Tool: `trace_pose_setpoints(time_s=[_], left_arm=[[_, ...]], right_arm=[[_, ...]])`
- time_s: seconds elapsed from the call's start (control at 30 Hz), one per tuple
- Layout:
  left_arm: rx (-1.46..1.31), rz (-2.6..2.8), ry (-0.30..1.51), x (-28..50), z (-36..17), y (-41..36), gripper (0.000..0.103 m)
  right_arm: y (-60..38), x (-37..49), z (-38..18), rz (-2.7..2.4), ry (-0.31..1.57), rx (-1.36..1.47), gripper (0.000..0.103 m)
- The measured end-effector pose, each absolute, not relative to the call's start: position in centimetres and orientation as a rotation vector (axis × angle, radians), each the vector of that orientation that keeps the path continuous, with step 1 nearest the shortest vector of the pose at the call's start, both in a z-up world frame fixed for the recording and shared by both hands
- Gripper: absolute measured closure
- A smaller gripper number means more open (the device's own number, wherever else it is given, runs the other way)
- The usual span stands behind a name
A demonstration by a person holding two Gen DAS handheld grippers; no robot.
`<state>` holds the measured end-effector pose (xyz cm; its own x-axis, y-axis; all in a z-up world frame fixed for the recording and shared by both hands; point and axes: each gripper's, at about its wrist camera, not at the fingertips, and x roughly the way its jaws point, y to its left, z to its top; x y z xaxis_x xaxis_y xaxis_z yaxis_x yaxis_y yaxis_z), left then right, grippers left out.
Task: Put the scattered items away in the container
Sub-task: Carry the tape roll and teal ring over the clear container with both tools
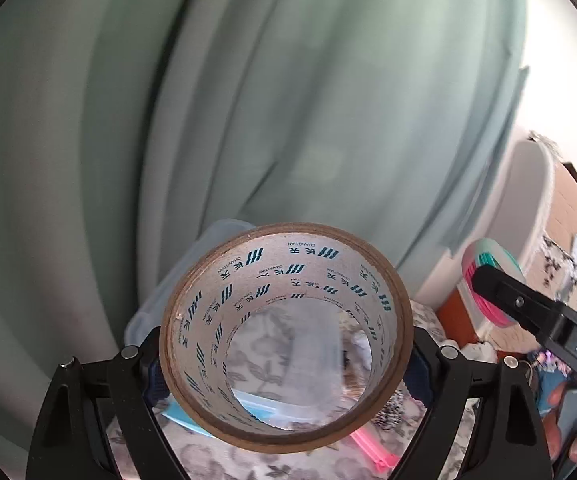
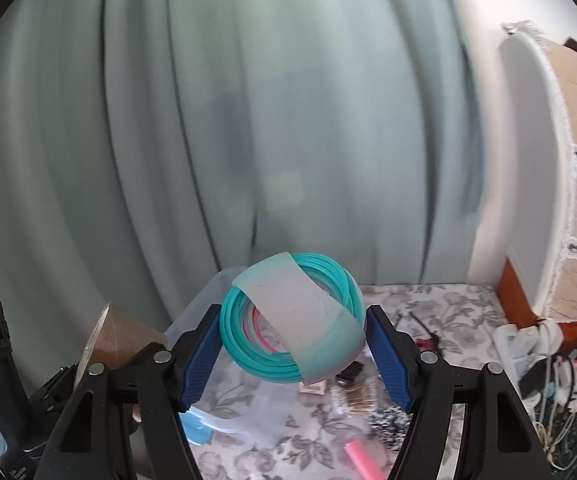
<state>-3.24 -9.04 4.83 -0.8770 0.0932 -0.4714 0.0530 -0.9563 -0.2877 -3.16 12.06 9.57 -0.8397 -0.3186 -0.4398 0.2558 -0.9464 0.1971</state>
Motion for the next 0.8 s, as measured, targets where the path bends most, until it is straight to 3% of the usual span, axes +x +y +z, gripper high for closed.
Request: trace_pose_setpoints(time_s=[0.27,0.8], left_arm=[[-0.870,3.018,-0.596,-5.3,2.1,-13.5,0.013],[-0.971,3.001,-0.605,-9.1,-2.2,-15.2,0.015]], right_arm=[[6.2,-5.5,6.5,-2.645,-0.111,0.826,0.029],[3.3,-10.0,-0.3,-2.526,-0.073,1.062,0.029]])
